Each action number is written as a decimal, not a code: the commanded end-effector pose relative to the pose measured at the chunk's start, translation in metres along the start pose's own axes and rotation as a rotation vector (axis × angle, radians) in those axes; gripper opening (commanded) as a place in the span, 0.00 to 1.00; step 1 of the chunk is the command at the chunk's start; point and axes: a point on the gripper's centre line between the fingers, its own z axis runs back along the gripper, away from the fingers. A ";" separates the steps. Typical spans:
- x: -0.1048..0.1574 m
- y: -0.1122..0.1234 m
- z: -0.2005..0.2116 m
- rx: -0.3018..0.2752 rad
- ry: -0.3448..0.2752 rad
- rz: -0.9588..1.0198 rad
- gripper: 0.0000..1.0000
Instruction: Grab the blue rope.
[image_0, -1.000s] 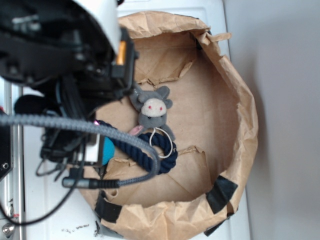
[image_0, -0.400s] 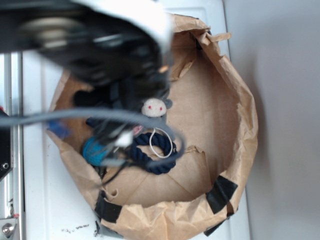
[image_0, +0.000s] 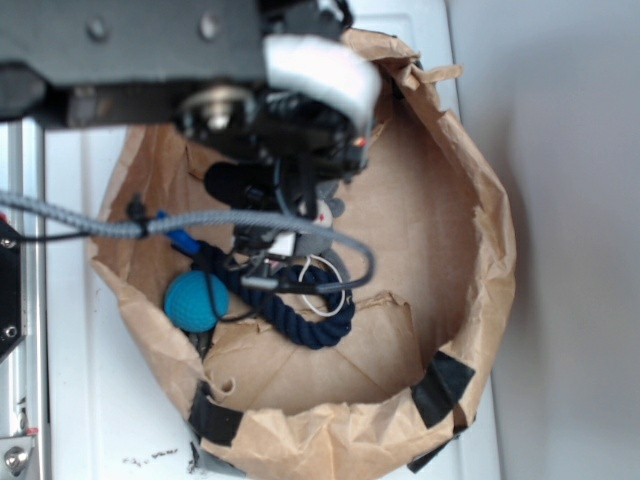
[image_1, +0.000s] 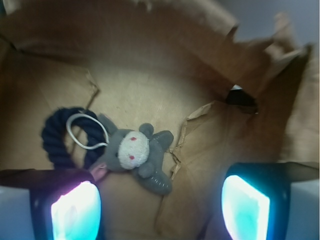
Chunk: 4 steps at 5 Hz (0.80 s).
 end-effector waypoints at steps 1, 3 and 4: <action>-0.001 -0.012 -0.028 0.018 -0.026 -0.026 1.00; -0.063 -0.059 -0.029 -0.050 0.050 -0.061 1.00; -0.074 -0.071 -0.026 -0.055 0.046 -0.054 1.00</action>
